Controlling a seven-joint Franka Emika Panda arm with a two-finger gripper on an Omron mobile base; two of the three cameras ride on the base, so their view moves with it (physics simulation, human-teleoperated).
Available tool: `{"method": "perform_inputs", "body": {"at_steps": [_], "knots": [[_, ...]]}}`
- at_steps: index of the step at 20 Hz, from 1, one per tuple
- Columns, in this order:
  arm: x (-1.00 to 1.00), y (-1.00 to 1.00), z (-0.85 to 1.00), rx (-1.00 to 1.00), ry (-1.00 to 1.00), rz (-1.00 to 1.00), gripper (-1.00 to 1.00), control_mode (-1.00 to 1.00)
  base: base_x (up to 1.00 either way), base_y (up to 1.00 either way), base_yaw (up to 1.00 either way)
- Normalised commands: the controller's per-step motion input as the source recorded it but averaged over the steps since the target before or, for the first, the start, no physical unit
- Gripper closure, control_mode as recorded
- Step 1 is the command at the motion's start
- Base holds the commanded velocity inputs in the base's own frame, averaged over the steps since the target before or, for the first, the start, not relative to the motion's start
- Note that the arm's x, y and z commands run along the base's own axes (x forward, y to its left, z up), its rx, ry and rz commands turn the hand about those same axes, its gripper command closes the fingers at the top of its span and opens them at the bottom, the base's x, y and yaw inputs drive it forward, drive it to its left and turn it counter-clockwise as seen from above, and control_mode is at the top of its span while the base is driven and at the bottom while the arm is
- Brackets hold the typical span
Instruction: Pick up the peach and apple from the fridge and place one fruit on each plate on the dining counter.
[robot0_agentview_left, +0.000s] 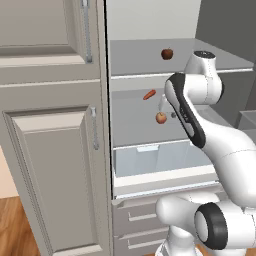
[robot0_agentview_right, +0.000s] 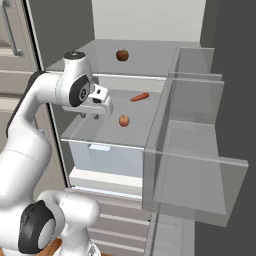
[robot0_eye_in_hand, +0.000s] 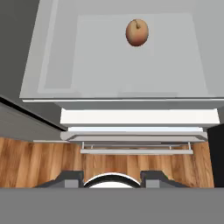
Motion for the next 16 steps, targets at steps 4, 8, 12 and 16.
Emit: {"method": "perform_inputs", "body": {"at_steps": [4,8,12,16], "knots": [[-0.02,0.0,0.12,0.0,-0.07,0.0,-1.0,-1.0,0.0,0.0,0.0],[-0.03,0.0,0.43,0.01,-0.19,0.0,-1.0,-1.0,0.0,0.0,0.0],[-0.03,-0.01,0.57,0.0,-0.16,0.0,-1.0,-1.0,0.0,0.0,0.0],[0.0,-0.13,0.64,-0.01,-0.09,-0.04,-1.0,-1.0,0.0,0.0,0.0]]}}
